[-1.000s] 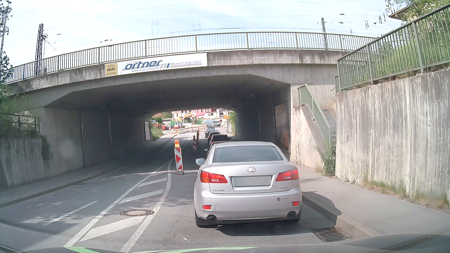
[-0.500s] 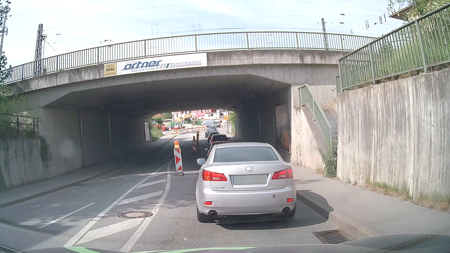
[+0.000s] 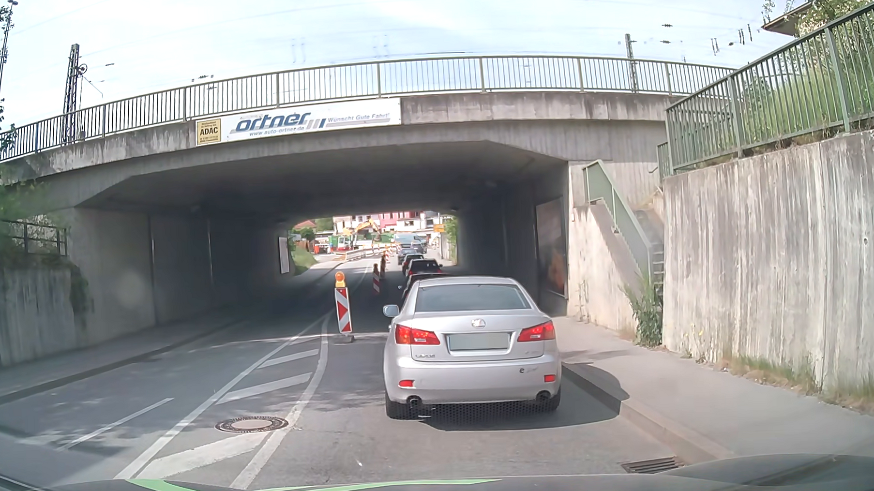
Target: Follow the waypoints while adhering to traffic rules and regulations
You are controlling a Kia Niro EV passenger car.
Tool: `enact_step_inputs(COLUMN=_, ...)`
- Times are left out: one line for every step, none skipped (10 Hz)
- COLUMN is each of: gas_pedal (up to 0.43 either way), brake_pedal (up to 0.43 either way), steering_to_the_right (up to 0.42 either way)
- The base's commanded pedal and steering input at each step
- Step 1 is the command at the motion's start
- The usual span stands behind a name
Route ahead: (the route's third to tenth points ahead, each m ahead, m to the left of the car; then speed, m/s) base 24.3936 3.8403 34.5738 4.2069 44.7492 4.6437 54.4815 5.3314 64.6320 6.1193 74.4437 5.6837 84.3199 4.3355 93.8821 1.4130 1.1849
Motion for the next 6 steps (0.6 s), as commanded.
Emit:
enact_step_inputs(gas_pedal=0.000, brake_pedal=0.000, steering_to_the_right=0.006)
enact_step_inputs(gas_pedal=0.000, brake_pedal=0.000, steering_to_the_right=0.006)
enact_step_inputs(gas_pedal=0.000, brake_pedal=0.000, steering_to_the_right=0.006)
enact_step_inputs(gas_pedal=0.000, brake_pedal=0.000, steering_to_the_right=0.006)
enact_step_inputs(gas_pedal=0.000, brake_pedal=0.000, steering_to_the_right=0.006)
enact_step_inputs(gas_pedal=0.000, brake_pedal=0.000, steering_to_the_right=0.006)
